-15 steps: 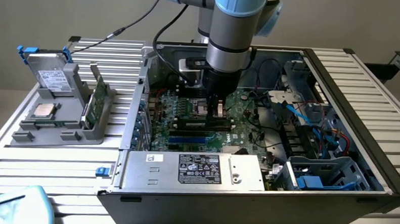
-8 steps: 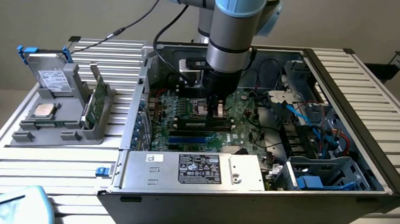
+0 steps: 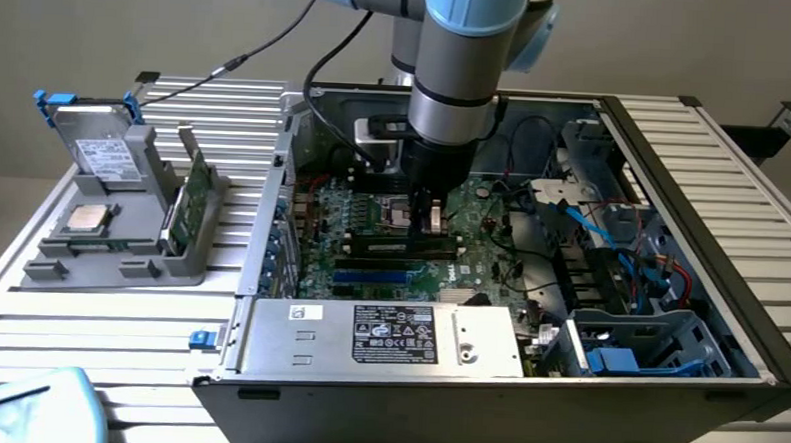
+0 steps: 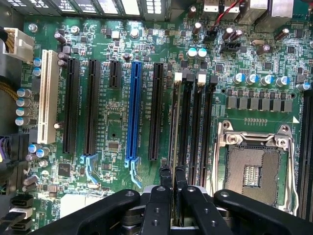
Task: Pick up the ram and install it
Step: 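Insert the ram into the slot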
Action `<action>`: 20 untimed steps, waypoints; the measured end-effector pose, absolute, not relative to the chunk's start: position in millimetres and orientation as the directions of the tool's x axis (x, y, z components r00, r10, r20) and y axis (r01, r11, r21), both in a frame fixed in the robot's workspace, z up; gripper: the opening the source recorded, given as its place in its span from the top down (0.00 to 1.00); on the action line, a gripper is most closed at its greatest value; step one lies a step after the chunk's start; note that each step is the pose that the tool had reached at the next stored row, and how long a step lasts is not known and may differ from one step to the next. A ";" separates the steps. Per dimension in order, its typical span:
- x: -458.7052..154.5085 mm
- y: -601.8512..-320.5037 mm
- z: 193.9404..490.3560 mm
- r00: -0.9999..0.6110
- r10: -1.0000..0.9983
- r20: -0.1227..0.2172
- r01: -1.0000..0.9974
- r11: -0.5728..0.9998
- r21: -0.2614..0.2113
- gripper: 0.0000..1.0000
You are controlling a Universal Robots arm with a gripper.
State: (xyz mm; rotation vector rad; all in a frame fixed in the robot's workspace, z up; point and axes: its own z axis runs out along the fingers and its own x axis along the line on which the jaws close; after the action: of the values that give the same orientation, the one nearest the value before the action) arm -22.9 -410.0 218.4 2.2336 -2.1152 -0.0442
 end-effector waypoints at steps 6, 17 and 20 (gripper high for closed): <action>-22.2 -409.9 218.1 0.055 -0.998 0.023 -0.996 -0.053 0.067 0.86; -21.9 -410.0 220.3 0.055 -0.998 0.012 -0.996 -0.054 0.072 0.86; -21.7 -410.0 221.1 0.055 -0.998 0.008 -0.996 -0.055 0.077 0.86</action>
State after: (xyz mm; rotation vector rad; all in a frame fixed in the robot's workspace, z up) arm -21.7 -410.0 221.1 2.2362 -2.1164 -0.0726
